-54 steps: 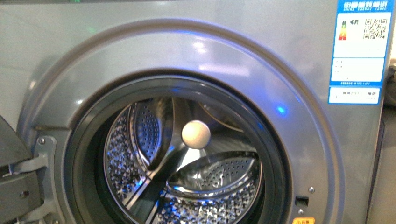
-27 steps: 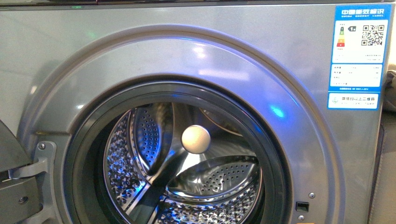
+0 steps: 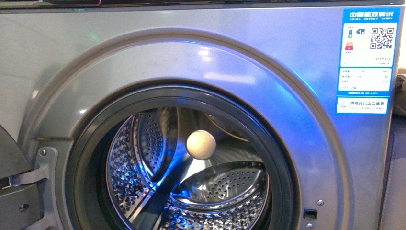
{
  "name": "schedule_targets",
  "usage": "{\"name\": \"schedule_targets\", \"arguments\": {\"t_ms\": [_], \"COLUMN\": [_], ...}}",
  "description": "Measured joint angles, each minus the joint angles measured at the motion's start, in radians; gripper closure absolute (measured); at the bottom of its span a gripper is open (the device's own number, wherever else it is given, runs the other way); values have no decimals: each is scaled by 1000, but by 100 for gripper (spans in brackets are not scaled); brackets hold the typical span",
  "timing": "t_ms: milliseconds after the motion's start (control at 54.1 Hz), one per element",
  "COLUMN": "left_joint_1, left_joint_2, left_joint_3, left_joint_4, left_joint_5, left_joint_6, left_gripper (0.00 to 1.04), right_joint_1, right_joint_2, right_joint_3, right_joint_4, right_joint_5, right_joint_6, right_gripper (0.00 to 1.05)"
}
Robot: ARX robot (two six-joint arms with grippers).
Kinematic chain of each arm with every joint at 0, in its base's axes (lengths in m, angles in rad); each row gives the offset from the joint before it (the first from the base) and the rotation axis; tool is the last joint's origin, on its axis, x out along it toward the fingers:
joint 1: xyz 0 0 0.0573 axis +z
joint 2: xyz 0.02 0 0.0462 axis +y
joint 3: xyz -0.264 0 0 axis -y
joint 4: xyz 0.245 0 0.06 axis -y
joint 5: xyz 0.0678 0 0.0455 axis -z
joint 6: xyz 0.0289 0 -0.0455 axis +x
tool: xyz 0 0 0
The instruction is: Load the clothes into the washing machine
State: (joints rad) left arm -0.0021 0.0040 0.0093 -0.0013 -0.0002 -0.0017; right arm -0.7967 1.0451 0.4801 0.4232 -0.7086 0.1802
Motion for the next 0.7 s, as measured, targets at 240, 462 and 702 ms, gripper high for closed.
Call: {"name": "schedule_targets", "arguments": {"t_ms": [240,462,702], "left_joint_1": [0,0,0], "left_joint_2": [0,0,0], "left_joint_3": [0,0,0], "left_joint_4": [0,0,0], "left_joint_5": [0,0,0], "left_joint_6": [0,0,0], "left_gripper": [7,7,7], "right_joint_1": [-103,-193,-204], "right_joint_2": [213,544,880], "right_joint_3": [119,222,353], "right_joint_4": [-193,-183,-196], "right_joint_5": [23,109,179], "right_joint_6": [-144,-272,-348], "right_gripper": [7,7,7]}}
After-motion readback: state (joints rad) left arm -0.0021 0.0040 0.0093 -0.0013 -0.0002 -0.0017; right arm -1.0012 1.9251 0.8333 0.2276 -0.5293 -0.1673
